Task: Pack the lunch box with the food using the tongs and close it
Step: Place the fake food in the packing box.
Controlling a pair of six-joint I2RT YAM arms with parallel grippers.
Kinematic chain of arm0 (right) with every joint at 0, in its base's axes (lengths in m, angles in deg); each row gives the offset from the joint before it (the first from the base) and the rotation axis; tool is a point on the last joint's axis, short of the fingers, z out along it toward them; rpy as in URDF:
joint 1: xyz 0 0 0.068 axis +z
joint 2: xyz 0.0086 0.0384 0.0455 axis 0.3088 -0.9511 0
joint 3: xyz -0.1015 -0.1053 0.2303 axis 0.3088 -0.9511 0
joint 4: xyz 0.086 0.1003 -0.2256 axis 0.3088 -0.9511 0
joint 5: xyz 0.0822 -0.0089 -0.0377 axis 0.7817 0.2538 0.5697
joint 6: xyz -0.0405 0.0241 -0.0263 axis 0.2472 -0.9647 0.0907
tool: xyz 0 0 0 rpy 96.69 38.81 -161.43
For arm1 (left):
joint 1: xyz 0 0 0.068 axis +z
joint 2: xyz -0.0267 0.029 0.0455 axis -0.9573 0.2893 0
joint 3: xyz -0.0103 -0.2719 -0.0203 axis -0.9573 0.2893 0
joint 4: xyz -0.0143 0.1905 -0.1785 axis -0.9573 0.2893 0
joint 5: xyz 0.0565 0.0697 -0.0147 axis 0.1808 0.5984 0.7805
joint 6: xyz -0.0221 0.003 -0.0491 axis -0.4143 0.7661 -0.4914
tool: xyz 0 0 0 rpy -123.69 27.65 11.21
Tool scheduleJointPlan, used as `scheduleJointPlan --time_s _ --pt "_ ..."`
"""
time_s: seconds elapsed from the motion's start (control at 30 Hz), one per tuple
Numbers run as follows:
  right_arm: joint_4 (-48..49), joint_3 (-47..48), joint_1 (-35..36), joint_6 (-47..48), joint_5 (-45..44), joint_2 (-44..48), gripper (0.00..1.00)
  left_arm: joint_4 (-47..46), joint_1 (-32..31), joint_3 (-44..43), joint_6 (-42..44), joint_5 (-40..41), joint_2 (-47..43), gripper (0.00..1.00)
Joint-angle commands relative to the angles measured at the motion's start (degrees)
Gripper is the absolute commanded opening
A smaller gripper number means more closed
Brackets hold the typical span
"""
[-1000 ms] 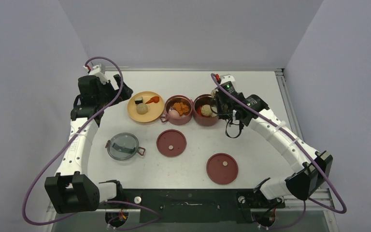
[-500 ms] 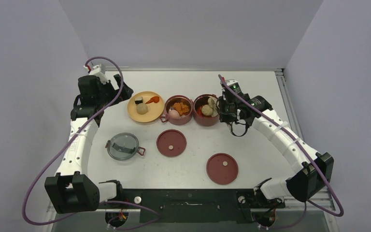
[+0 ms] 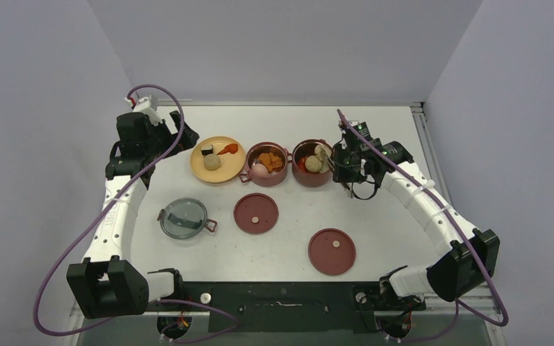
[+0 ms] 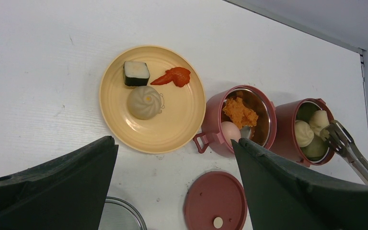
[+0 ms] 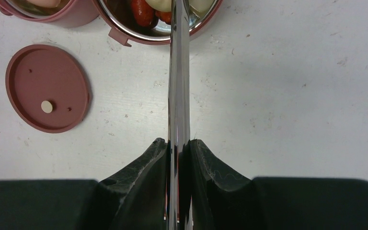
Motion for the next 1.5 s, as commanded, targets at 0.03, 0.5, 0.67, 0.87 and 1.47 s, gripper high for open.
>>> scheduleJointPlan --time_s 0.03,0.5,0.67,0.87,1.47 --pt "-2.13 0.48 -0.66 0.89 4.13 -0.69 0.11 -3.39 -0.26 -0.42 -0.06 -0.61 0.05 0.97" --pt "-1.17 0.62 -1.44 0.69 4.04 -3.52 0.1 -3.21 -0.26 -0.45 -0.02 -0.5 0.03 0.97" --pt "-2.27 -0.34 -3.08 0.56 3.03 -2.68 0.1 -3.21 -0.26 -0.43 -0.01 -0.67 -0.14 0.97" --pt "-1.59 1.54 -3.24 -0.01 4.07 -1.77 0.21 -3.23 -0.26 -0.47 -0.07 -0.72 -0.13 0.97" --pt "-3.96 12.12 -3.12 1.36 2.44 -1.67 0.41 -3.31 -0.26 -0.41 -0.06 -0.68 0.17 0.97"
